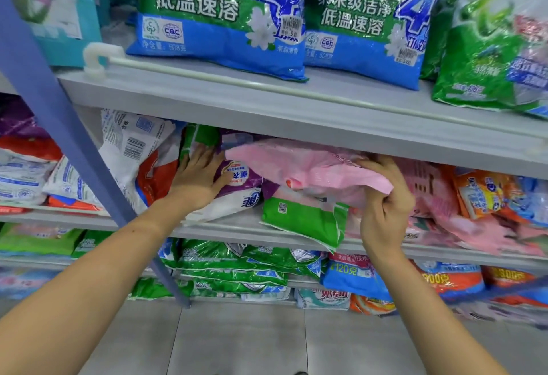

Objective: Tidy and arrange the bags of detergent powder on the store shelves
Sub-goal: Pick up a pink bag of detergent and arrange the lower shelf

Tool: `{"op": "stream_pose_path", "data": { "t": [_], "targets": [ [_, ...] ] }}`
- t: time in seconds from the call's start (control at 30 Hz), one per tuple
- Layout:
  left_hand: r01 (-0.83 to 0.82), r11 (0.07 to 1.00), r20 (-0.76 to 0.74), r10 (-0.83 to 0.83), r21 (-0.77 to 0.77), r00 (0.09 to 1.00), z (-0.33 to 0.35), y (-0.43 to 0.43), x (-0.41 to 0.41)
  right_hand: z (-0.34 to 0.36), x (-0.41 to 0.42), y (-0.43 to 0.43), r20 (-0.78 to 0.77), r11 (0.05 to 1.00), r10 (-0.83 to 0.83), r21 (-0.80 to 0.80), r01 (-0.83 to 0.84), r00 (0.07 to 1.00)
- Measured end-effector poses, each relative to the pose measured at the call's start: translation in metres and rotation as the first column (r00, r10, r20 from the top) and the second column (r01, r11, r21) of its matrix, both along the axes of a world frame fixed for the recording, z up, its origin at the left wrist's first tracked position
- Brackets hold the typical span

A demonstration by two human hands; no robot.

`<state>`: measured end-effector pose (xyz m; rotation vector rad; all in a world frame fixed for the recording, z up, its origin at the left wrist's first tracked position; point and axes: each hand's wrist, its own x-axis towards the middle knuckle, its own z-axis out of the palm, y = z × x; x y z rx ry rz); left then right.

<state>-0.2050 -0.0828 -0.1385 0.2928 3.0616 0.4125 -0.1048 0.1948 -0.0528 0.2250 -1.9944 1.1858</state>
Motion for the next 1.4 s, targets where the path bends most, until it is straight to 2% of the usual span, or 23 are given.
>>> {"op": "stream_pose_path", "data": {
  "t": [0.1,0.17,0.2,0.23,0.3,0.33,0.47,0.53,0.63,0.77,0.93,1.07,1.2,1.4],
  "targets": [
    [-0.045,0.984,-0.081,0.060,0.174,0.995,0.010,0.003,0.006,0.018,0.009,-0.003,-0.010,0.998,-0.037,0.058,0.037,0.999],
    [0.052,0.968,-0.213,0.002,0.247,0.977,0.019,0.009,0.020,0.029,0.013,-0.007,0.038,0.996,-0.093,0.012,0.093,0.995],
    [0.110,0.949,-0.223,-0.044,0.295,0.974,0.022,0.014,0.029,0.034,0.015,-0.010,0.074,0.991,-0.123,-0.047,0.126,0.990],
    [0.113,0.918,-0.135,-0.066,0.379,0.989,0.033,0.024,0.042,0.039,0.017,-0.011,0.105,0.982,-0.144,-0.105,0.155,0.984],
    [0.004,0.834,0.162,-0.112,0.552,0.980,0.052,0.047,0.066,0.048,0.022,-0.013,0.143,0.960,-0.149,-0.216,0.177,0.978],
    [-0.049,0.771,0.238,-0.134,0.635,0.962,0.059,0.060,0.073,0.053,0.025,-0.013,0.158,0.948,-0.127,-0.272,0.166,0.979],
    [-0.115,0.456,0.162,-0.064,0.882,0.985,0.081,0.089,0.083,0.073,0.040,-0.003,0.181,0.911,-0.055,-0.394,0.124,0.982],
    [-0.071,0.371,0.098,-0.055,0.926,0.994,0.093,0.094,0.092,0.083,0.042,0.007,0.194,0.910,-0.051,-0.395,0.126,0.980],
    [0.036,0.295,-0.019,-0.058,0.955,0.998,0.115,0.099,0.106,0.103,0.045,0.020,0.205,0.876,-0.028,-0.467,0.123,0.978],
    [0.085,0.094,-0.085,-0.004,0.992,0.996,0.149,0.107,0.122,0.130,0.055,0.031,0.177,0.866,0.004,-0.493,0.085,0.984],
    [0.256,0.053,-0.256,-0.005,0.965,0.967,0.213,0.119,0.139,0.179,0.065,0.049,0.129,0.814,0.078,-0.581,0.012,0.989],
    [0.378,0.059,-0.380,0.017,0.924,0.925,0.278,0.128,0.134,0.234,0.058,0.070,0.136,0.816,0.032,-0.576,0.053,0.990],
    [0.430,0.074,-0.432,0.006,0.900,0.902,0.336,0.137,0.115,0.279,0.039,0.081,0.068,0.818,0.045,-0.576,0.003,0.997],
    [0.415,0.117,-0.425,0.081,0.902,0.901,0.368,0.147,0.078,0.311,0.002,0.076,-0.112,0.886,-0.088,-0.463,0.026,0.990]
  ]
}}
